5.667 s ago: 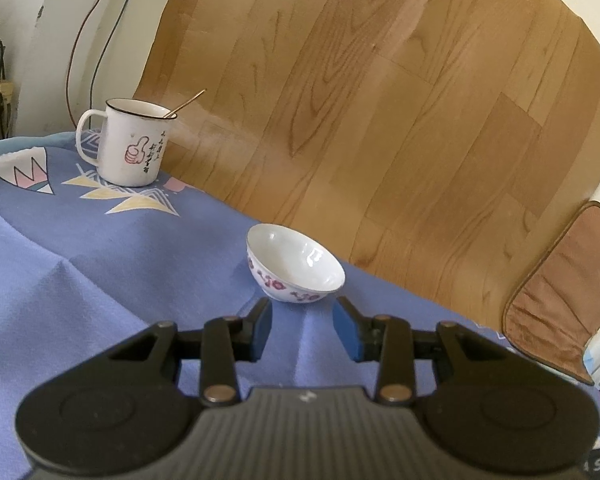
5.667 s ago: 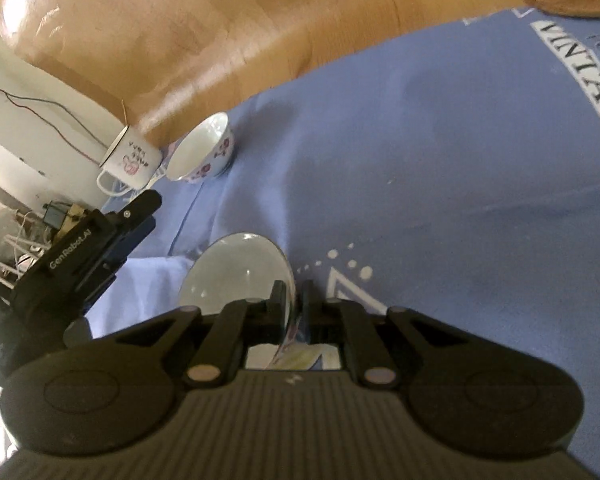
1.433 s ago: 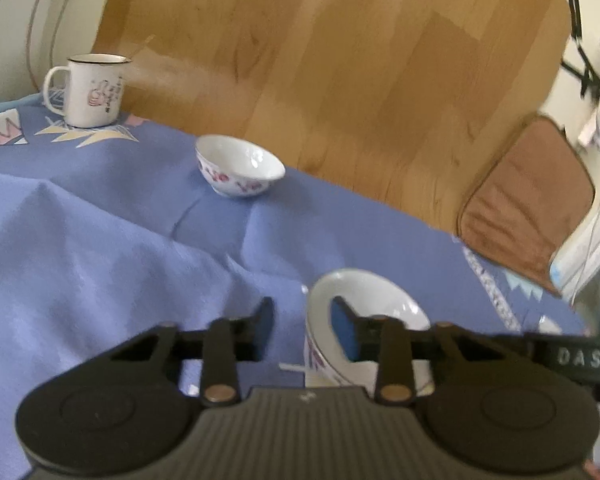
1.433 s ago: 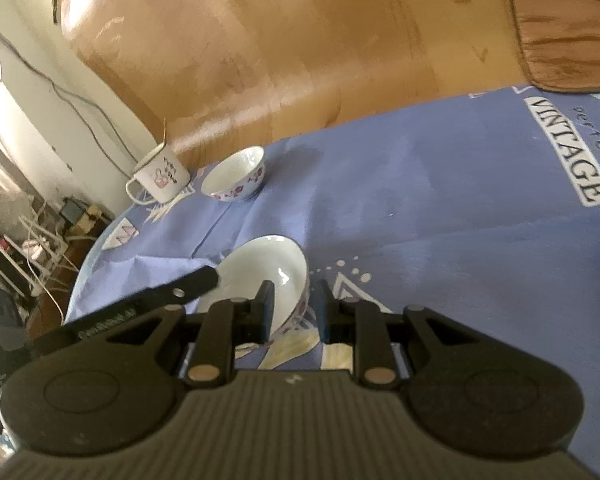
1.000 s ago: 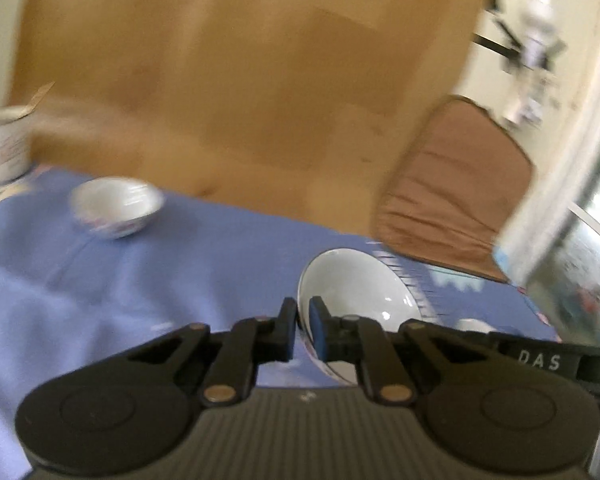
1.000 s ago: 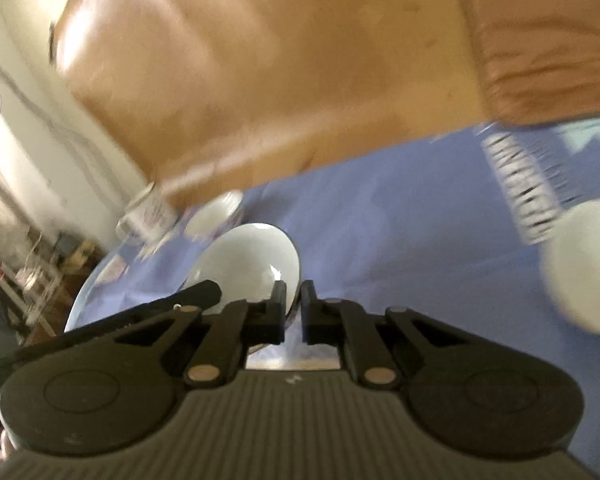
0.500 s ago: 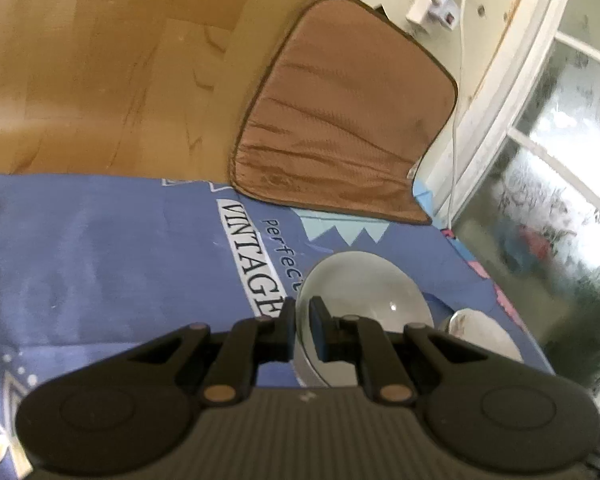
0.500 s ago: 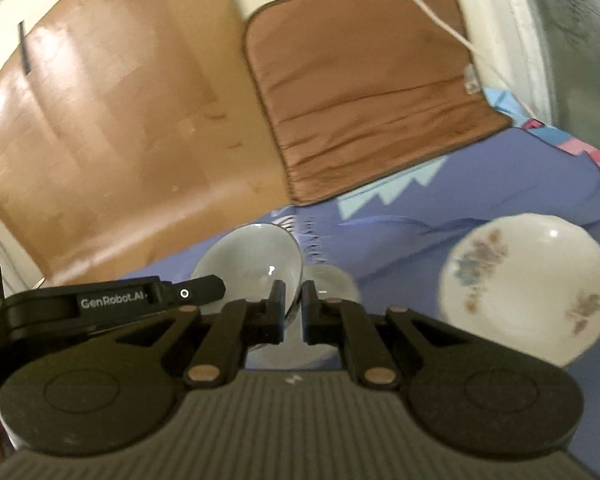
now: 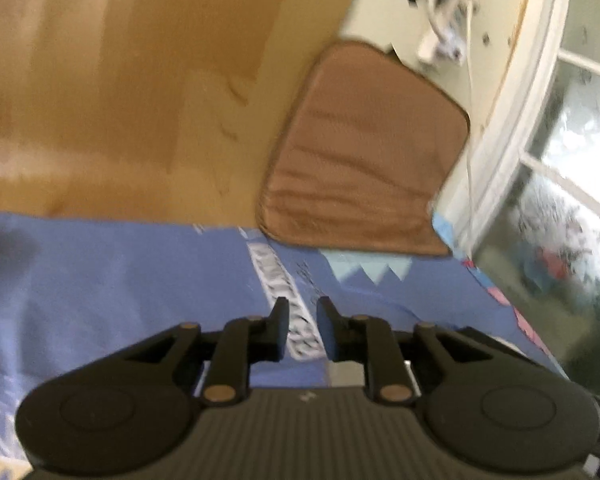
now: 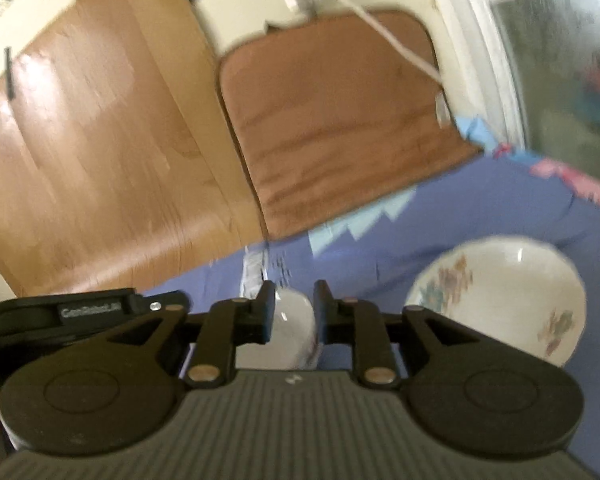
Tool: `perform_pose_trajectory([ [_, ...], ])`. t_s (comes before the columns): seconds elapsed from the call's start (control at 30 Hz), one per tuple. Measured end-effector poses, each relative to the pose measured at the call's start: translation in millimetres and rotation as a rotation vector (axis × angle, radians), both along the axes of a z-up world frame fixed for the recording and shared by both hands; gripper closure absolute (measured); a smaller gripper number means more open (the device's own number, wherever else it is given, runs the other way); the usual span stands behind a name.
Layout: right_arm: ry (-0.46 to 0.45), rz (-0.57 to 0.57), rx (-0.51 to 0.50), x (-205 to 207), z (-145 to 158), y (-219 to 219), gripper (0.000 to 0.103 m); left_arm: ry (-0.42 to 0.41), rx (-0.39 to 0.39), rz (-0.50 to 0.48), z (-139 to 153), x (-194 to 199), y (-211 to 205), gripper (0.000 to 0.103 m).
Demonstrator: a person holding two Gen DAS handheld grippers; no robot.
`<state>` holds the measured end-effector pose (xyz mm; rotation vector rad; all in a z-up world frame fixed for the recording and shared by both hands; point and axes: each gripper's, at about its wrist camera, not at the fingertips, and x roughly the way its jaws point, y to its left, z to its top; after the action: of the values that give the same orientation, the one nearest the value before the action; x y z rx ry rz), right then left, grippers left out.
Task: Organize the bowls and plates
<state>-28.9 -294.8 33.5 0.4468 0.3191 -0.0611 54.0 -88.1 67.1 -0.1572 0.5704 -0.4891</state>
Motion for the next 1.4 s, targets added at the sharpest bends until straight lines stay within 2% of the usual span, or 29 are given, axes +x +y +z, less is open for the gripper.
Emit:
perform_pose_trajectory([
  [0.1, -0.042, 0.057, -0.038, -2, 8, 21, 0.079, -0.057, 0.017, 0.073, 4, -5, 31, 0.082],
  [0.2, -0.024, 0.154, -0.058, 6, 10, 49, 0.079, -0.095, 0.035, 0.157, 3, -8, 70, 0.080],
  [0.4, 0.050, 0.315, -0.065, 27, 6, 108, 0.078, -0.107, 0.076, 0.309, -14, 1, 151, 0.077],
  [0.5, 0.060, 0.350, -0.109, 34, 5, 135, 0.078, -0.104, 0.097, 0.368, -27, 8, 185, 0.075],
  [0.57, 0.068, 0.362, -0.139, 40, 3, 152, 0.077, -0.076, 0.080, 0.412, -36, 14, 206, 0.075],
  [0.67, 0.093, 0.384, -0.161, 50, 0, 175, 0.076, -0.017, -0.024, 0.441, -47, 21, 230, 0.075],
  [0.83, 0.102, 0.434, -0.210, 56, -4, 204, 0.076, 0.011, -0.075, 0.444, -46, 21, 240, 0.073],
  [1.03, 0.135, 0.424, -0.213, 61, -15, 211, 0.076, 0.038, -0.102, 0.464, -48, 21, 247, 0.072],
  [1.4, 0.127, 0.389, -0.182, 55, -20, 206, 0.071, 0.026, -0.075, 0.473, -50, 22, 244, 0.068],
])
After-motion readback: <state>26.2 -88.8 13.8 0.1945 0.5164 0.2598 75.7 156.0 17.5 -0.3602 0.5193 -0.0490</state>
